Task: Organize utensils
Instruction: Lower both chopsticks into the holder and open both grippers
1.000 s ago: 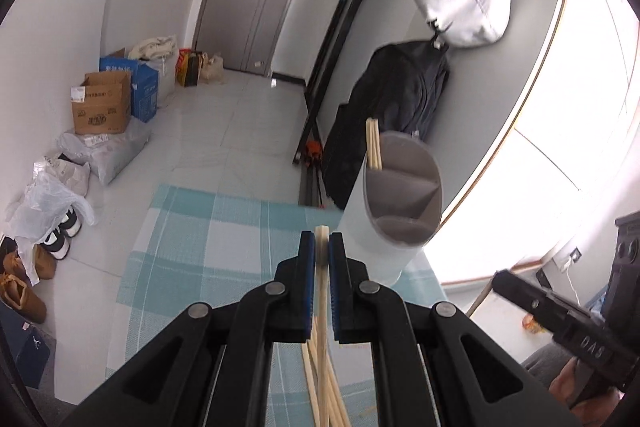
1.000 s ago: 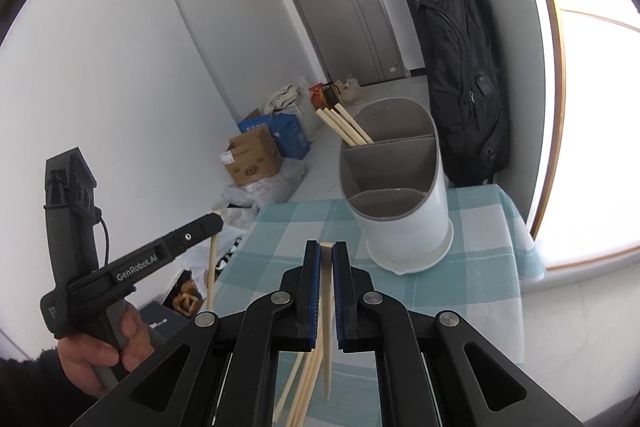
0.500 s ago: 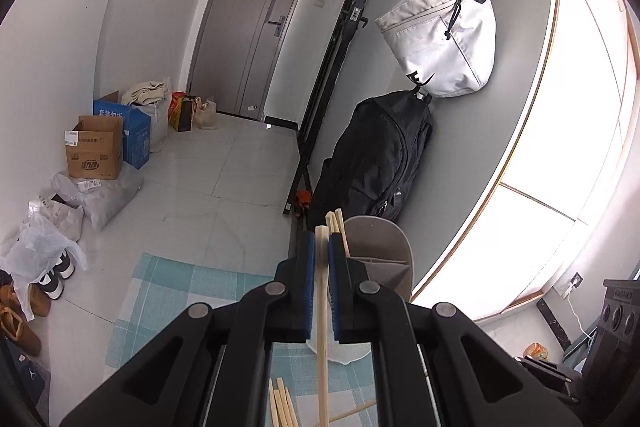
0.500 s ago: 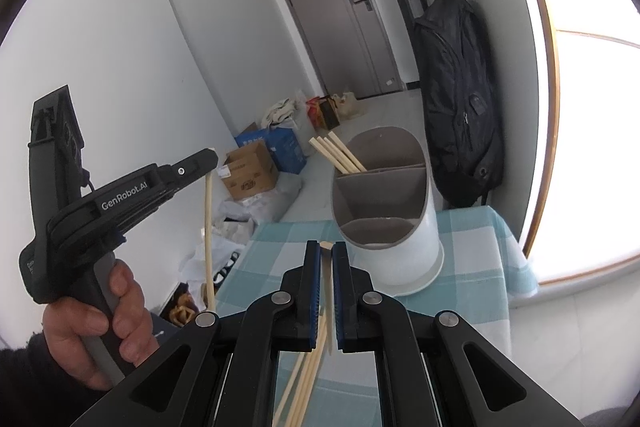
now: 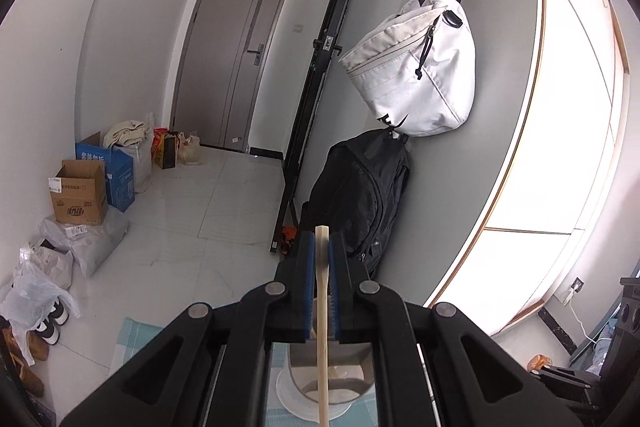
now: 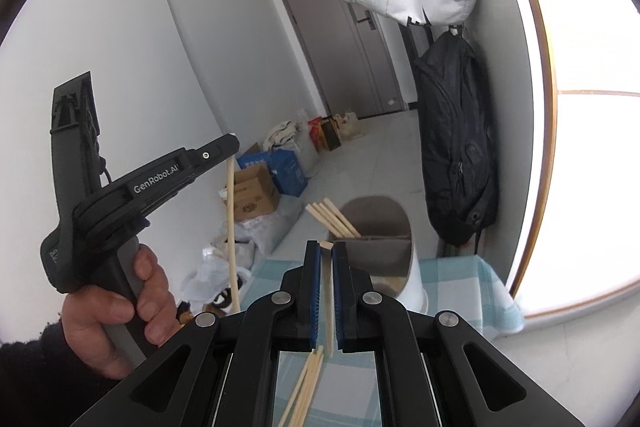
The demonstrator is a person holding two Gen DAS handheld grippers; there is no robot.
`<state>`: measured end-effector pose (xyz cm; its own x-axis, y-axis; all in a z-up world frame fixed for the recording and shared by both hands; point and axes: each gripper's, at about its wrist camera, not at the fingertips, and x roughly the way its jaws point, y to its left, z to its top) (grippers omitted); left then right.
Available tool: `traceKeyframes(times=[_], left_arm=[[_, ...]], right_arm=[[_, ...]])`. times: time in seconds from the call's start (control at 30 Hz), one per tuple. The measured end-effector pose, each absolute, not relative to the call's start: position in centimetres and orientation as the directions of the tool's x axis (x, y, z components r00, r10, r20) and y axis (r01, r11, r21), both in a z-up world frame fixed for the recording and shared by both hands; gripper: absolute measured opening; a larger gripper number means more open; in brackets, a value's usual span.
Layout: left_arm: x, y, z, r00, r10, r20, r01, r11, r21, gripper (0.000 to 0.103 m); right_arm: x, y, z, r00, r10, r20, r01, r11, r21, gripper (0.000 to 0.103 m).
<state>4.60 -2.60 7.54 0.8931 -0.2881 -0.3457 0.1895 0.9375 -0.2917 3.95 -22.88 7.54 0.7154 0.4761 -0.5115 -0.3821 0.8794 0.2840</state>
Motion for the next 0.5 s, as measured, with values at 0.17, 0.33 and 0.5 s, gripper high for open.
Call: traceKeyframes(times=[0.17, 0.33, 0.5], left_arm=[[7.0, -3.4, 9.1, 0.896, -0.302, -0.327, 0.219, 0.938, -0.267, 0.003], [9.9, -3.9, 9.6, 0.899, -0.301, -0.318, 0.223, 0.940, -0.258, 0.003], [12.6, -4.5, 9.1, 0.905, -0.302, -0.301, 0.227, 0.938, -0.262, 0.003]], right_arm=[[5.7, -23.5, 10.6, 0.728, 0.468, -0.501, -0.378, 0.883, 0.277, 0.005], [8.1, -24.2, 12.6, 0.736, 0.466, -0.492, -0.365, 0.884, 0.291, 0.005], [10.8, -24.6, 14.0, 0.751, 0.450, -0.482, -0.353, 0.892, 0.284, 0.005]])
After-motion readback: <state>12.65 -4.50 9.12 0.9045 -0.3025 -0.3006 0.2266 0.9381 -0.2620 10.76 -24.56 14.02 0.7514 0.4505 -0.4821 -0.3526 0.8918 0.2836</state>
